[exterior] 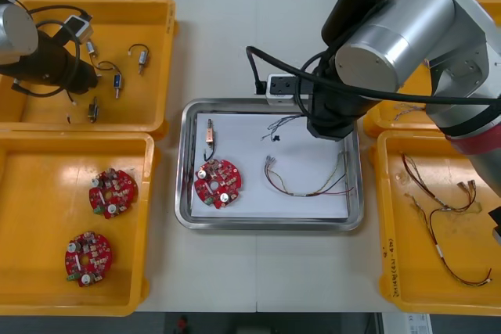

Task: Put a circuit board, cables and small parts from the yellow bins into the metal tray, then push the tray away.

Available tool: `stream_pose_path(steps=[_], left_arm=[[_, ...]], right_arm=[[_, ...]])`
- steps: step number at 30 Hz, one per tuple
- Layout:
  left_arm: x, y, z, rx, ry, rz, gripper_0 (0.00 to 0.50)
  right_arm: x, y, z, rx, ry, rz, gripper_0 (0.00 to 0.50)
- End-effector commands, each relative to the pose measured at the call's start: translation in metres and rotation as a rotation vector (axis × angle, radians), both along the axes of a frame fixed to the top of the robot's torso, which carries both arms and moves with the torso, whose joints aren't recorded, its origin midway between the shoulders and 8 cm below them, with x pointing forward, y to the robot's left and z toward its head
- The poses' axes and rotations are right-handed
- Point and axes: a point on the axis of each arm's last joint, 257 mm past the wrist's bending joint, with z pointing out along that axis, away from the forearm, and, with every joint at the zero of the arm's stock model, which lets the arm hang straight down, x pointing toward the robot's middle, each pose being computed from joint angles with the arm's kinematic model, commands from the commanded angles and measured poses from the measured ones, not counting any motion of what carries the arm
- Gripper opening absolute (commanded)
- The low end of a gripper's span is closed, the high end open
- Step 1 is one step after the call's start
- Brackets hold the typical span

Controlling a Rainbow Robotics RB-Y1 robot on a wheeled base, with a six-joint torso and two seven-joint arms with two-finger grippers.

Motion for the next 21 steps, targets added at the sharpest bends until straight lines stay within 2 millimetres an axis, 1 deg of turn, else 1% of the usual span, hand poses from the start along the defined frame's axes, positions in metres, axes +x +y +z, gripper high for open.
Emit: stream_pose_path(steps=[1,2,3,4,7,10,16,19,20,21], left_arm=[[0.012,-0.023,0.012,0.053,-0.031,-0.111,0.5],[0.012,-0.024,0.013,0.05,-0.033,-0.113,0.246],[0.012,-0.024,0.013,0.05,-0.033,-0.113,0.067],[0.012,-0.023,0.012,0.052,-0.03,-0.112,0.0],[0.011,-0.022,0.01,0.051,-0.026,-0.109,0.0],[0.011,-0.021,0.009,0.051,-0.025,-0.109,0.0],[0.011,-0.019,0.01,0.052,-0.025,-0.102,0.0],[0.011,-0.017,0.012,0.047,-0.029,-0.094,0.0],[0.011,-0.016,0.014,0.041,-0.032,-0.089,0.0],[0.012,-0.014,0.015,0.036,-0.036,-0.084,0.0]], right_arm=[[0.007,0.003,-0.008,-0.029,-0.031,-0.009,0.0],[0.01,0.0,-0.012,-0.033,-0.032,-0.014,0.0],[0.011,-0.001,-0.013,-0.034,-0.033,-0.017,0.0],[0.012,-0.003,-0.017,-0.038,-0.029,-0.021,0.0],[0.015,-0.009,-0.027,-0.045,-0.017,-0.032,0.0],[0.018,-0.01,-0.035,-0.043,-0.016,-0.036,0.0],[0.024,-0.017,-0.042,-0.044,-0.039,-0.05,0.0],[0.027,-0.021,-0.041,-0.058,-0.054,-0.054,0.0],[0.028,-0.023,-0.041,-0.062,-0.058,-0.057,0.014],[0.029,-0.024,-0.04,-0.065,-0.061,-0.059,0.062]])
